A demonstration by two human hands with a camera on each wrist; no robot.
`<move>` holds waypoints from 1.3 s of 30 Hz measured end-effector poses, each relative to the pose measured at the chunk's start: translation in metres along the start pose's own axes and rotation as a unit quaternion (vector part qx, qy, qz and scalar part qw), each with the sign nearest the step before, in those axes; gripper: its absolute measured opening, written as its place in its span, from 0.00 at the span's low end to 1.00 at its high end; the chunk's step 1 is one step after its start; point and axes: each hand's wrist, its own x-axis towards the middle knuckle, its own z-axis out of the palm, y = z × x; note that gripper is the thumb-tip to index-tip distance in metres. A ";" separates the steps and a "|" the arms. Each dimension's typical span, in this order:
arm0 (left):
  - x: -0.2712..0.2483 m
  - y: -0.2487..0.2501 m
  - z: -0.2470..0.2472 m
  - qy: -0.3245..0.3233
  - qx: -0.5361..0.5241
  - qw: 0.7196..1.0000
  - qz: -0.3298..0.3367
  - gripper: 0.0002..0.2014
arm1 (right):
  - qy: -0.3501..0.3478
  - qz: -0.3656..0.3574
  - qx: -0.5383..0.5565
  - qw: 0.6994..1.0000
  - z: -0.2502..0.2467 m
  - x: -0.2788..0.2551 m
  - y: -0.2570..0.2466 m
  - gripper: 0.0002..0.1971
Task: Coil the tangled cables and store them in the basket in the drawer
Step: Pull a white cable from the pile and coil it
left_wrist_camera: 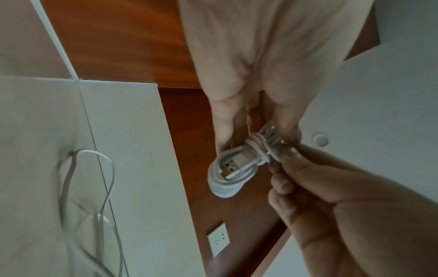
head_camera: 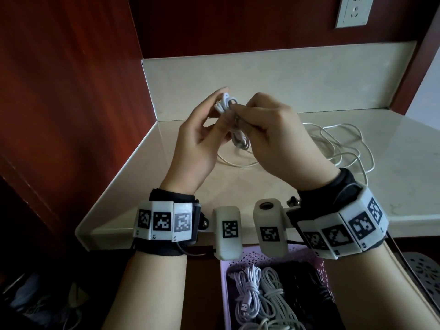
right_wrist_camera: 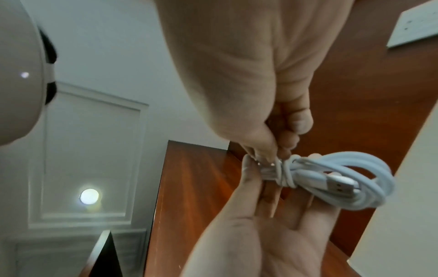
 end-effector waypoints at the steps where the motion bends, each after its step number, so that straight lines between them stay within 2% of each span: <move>1: 0.000 0.000 0.000 0.002 -0.007 1.000 0.003 0.14 | 0.012 0.016 0.012 1.000 0.000 0.000 0.001 0.09; 5: 0.000 -0.003 0.000 0.008 -0.045 0.999 0.002 0.07 | 0.063 0.121 0.097 0.986 -0.002 0.001 -0.002 0.05; 9: -0.002 -0.002 -0.002 -0.011 -0.031 0.999 0.014 0.06 | 0.078 0.162 0.123 0.976 -0.001 0.001 -0.003 0.04; 15: -0.003 -0.002 -0.005 -0.035 0.009 0.999 0.016 0.06 | 0.057 0.159 0.138 0.976 0.001 -0.001 0.000 0.02; 19: -0.004 -0.004 -0.004 -0.032 -0.027 0.999 -0.017 0.10 | 0.056 0.176 0.181 0.966 0.000 -0.001 -0.002 0.07; 26: -0.003 -0.007 -0.001 -0.053 -0.058 0.996 -0.040 0.10 | 0.057 0.154 0.115 0.980 0.012 -0.002 -0.003 0.18; 30: -0.003 -0.007 -0.005 -0.058 -0.079 0.995 -0.035 0.10 | 0.057 0.130 0.100 0.985 0.017 -0.002 -0.005 0.13; 36: -0.002 -0.007 -0.001 -0.035 -0.053 0.998 -0.012 0.07 | 0.105 0.168 0.140 0.970 0.016 -0.001 0.001 0.06; 39: -0.002 -0.008 0.001 -0.031 -0.056 0.998 -0.016 0.08 | 0.088 0.170 0.136 0.972 0.014 -0.001 0.005 0.04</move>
